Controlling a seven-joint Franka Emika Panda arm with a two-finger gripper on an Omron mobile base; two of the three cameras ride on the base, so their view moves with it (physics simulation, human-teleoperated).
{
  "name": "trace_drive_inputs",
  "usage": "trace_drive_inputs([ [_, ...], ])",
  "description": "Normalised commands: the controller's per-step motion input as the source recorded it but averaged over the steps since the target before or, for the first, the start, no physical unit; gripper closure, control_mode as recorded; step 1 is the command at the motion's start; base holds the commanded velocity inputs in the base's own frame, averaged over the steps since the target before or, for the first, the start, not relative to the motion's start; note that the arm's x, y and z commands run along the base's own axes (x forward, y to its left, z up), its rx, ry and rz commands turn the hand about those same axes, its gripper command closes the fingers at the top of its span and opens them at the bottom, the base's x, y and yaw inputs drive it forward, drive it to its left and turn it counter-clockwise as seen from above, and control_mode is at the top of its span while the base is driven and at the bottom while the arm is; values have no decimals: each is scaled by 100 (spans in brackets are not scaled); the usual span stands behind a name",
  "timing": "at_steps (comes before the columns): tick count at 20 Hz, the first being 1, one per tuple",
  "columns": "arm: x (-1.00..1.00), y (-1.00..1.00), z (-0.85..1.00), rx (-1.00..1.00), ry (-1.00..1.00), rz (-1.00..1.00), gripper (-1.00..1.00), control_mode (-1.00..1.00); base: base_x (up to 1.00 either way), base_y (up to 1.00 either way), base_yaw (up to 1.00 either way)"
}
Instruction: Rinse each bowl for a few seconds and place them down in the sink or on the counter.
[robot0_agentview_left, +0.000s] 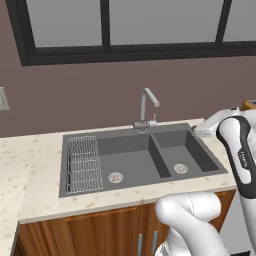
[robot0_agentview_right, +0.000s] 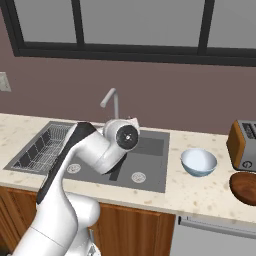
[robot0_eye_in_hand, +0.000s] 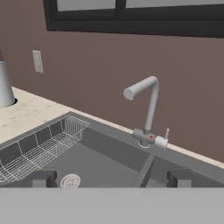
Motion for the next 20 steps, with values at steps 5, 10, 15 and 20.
trace_drive_inputs([
  [5, 22, -5, -9, 6, -6, 5, -100, -100, 0, 0, 0],
  [10, 25, -3, -10, 6, -4, 6, -100, -100, 0, 0, 0],
  [15, 29, -5, -11, 7, -1, 9, -100, -100, 0, 0, 0],
  [20, 24, 0, -17, 5, -4, 5, -100, -100, 0, 0, 0],
])
